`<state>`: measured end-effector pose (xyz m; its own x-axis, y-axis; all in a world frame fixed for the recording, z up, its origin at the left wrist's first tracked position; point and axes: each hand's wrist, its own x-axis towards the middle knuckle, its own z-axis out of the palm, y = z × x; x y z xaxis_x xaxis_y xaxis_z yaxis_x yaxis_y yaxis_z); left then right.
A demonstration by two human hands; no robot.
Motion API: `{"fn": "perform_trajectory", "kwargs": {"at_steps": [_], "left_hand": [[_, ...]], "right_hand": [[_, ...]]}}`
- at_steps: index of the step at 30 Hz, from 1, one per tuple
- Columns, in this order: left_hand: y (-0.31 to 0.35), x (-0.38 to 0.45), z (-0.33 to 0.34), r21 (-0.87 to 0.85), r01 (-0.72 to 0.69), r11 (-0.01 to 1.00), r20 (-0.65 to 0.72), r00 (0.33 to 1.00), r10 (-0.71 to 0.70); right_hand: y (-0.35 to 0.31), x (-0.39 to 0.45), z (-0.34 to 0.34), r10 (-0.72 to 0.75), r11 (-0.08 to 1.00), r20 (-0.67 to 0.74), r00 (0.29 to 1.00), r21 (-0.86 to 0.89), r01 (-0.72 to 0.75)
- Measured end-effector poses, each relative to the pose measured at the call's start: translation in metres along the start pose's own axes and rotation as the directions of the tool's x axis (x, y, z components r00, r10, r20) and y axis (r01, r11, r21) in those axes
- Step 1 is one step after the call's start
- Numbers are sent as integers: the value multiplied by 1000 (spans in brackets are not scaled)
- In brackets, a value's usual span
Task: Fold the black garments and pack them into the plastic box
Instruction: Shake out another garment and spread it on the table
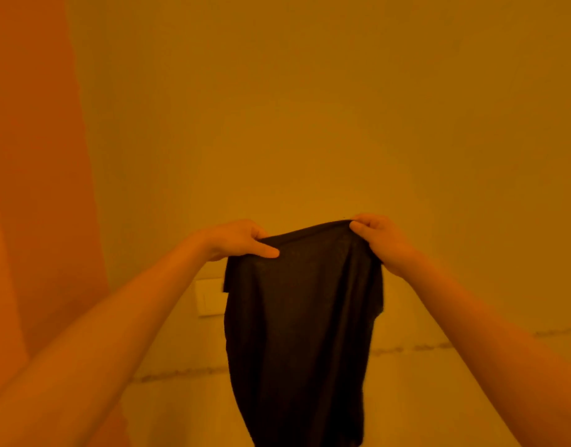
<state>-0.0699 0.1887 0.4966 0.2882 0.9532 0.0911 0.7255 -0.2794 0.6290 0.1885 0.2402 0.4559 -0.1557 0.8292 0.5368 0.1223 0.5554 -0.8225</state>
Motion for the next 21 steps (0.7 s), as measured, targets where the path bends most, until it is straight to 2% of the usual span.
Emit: {"fn": "perform_trajectory", "kwargs": {"at_steps": [2, 5, 8, 11, 13, 16, 18, 21], "left_hand": [[-16, -10, -11, -161, 34, 986, 1, 999, -34], [-32, -20, -22, -347, -10, 938, -16, 1000, 4], [-31, -17, -23, -409, -59, 911, -179, 984, -17], [-12, -9, -15, -392, -113, 913, -300, 954, -11], [6, -4, -4, -365, -154, 918, -302, 952, 40], [32, 8, 19, -248, -218, 944, -314, 940, 134], [41, 14, 32, -221, -247, 944, -392, 908, 146], [35, 14, 47, -380, -320, 868, -565, 823, 56]], "right_hand": [[5, 5, -14, -2, 1000, -95, 995, -13, 1], [14, 8, -29, 19, 999, -153, 988, -31, -24], [15, 5, -35, 13, 985, -149, 989, -166, -38], [9, -1, -32, 27, 929, -57, 998, -366, -46], [-4, -4, -15, 42, 955, 105, 994, -296, -9], [-28, -4, 29, 20, 998, 339, 940, -65, 2], [-38, -2, 50, -3, 1000, 348, 938, -25, 13], [-43, 2, 55, 4, 997, 216, 976, -77, 13]]}}
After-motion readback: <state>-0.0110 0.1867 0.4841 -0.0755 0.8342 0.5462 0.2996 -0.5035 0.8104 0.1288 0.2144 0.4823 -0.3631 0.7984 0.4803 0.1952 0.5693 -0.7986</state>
